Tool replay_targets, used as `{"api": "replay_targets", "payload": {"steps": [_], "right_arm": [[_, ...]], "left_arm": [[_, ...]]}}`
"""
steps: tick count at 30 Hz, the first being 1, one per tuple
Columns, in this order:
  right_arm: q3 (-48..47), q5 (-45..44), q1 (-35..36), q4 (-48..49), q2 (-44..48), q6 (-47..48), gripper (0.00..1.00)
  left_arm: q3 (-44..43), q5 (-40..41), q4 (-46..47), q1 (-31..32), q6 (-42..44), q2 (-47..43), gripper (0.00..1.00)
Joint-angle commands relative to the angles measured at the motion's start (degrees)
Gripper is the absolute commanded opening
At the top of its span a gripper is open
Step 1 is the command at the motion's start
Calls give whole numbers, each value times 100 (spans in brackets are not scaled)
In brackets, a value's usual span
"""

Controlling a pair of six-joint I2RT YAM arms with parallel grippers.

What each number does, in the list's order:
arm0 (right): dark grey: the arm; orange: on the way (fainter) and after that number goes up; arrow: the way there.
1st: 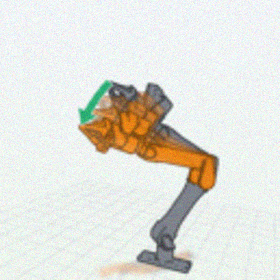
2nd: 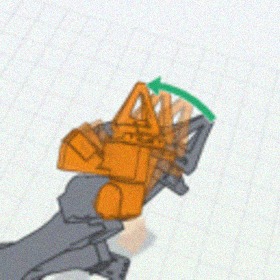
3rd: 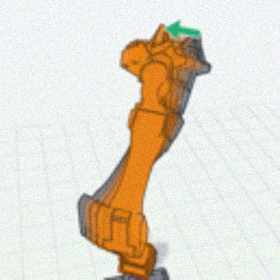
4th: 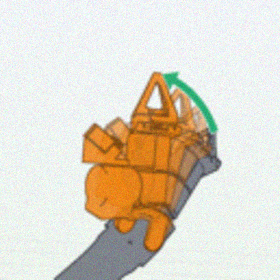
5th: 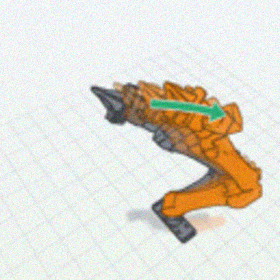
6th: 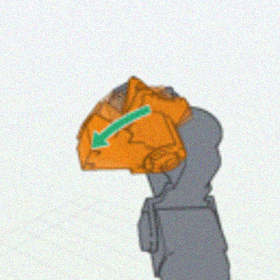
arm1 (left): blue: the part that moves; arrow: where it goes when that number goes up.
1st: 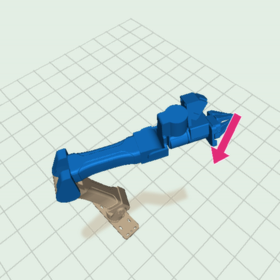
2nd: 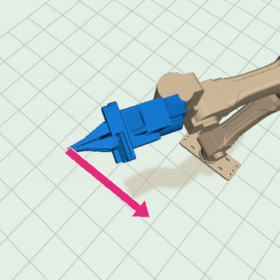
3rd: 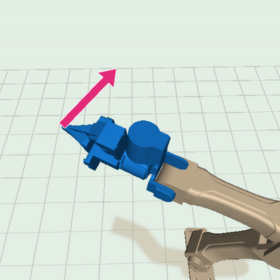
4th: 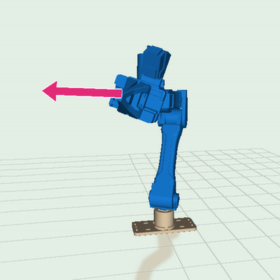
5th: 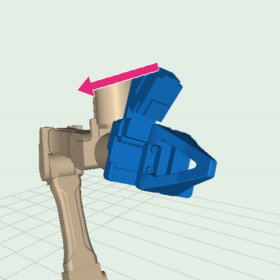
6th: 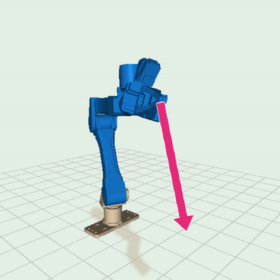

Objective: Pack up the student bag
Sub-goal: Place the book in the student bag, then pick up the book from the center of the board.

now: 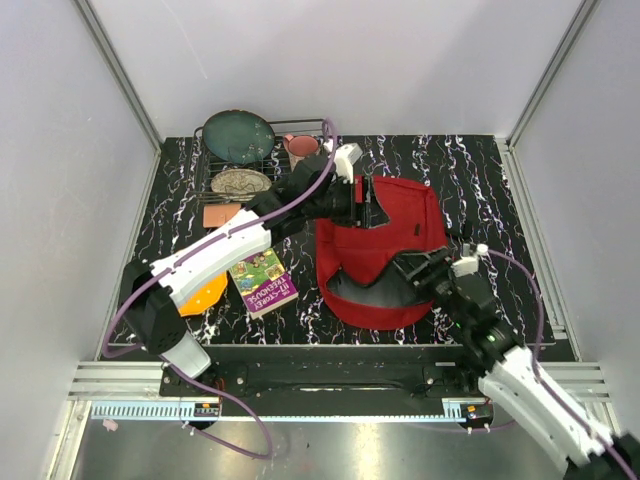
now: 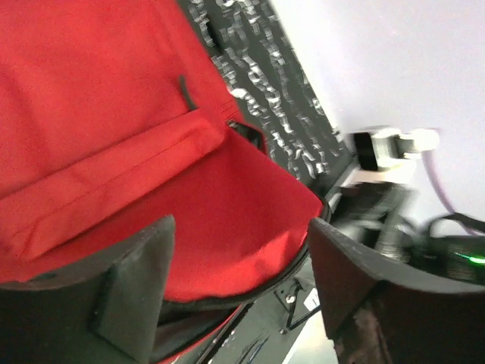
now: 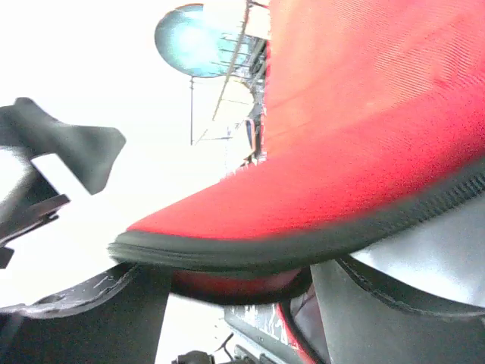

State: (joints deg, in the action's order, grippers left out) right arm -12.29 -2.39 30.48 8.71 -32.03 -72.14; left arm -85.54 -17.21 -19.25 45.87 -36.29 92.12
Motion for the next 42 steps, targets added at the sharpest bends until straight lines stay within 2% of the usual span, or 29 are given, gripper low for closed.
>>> {"api": "replay_targets", "payload": {"steps": [1, 3, 4, 6, 9, 10, 14, 19, 25, 29, 34, 42], "right_arm": [[-729, 64, 11, -3266, 2089, 1156, 78], [-1167, -68, 11, -4328, 2559, 1359, 79], [-1300, -60, 11, -4577, 2849, 1473, 79], [-1546, 219, 11, -4729, 2896, 1588, 79], [-1828, 878, 11, -4301, 2274, 1896, 80], [-1916, 985, 11, -4168, 1758, 2053, 80], [-2206, 1583, 19, -2888, 437, 2493, 80], [-2918, 2050, 168, -2234, -1432, 3037, 78], [-3762, 2120, 1126, -1769, -3647, 3391, 75], [-4061, 2138, 1540, -1154, -4565, 3101, 74], [-4720, 2129, 1855, -1179, -5680, 2934, 74], [-5027, 2384, 1918, -370, -6631, 2494, 74]], "left_arm": [[335, 1087, -124, -43, 359, -843, 82], [713, 1710, -132, -60, 386, -1333, 91], [844, 1956, -141, -69, 395, -1511, 96], [1266, 2554, -263, -113, 325, -1993, 99], [1908, 3170, -526, -209, 142, -2599, 99], [2074, 3302, -606, -253, 70, -2741, 99], [2970, 3882, -1098, -499, -404, -3471, 99], [3815, 3726, -1582, -947, -993, -4236, 99], [4677, 3102, -1626, -1527, -1301, -4492, 99], [4783, 3223, -1845, -1712, -1415, -4448, 99], [5029, 2970, -1732, -1958, -1468, -4422, 99], [5574, 2601, -1346, -2055, -1749, -4272, 99]]}}
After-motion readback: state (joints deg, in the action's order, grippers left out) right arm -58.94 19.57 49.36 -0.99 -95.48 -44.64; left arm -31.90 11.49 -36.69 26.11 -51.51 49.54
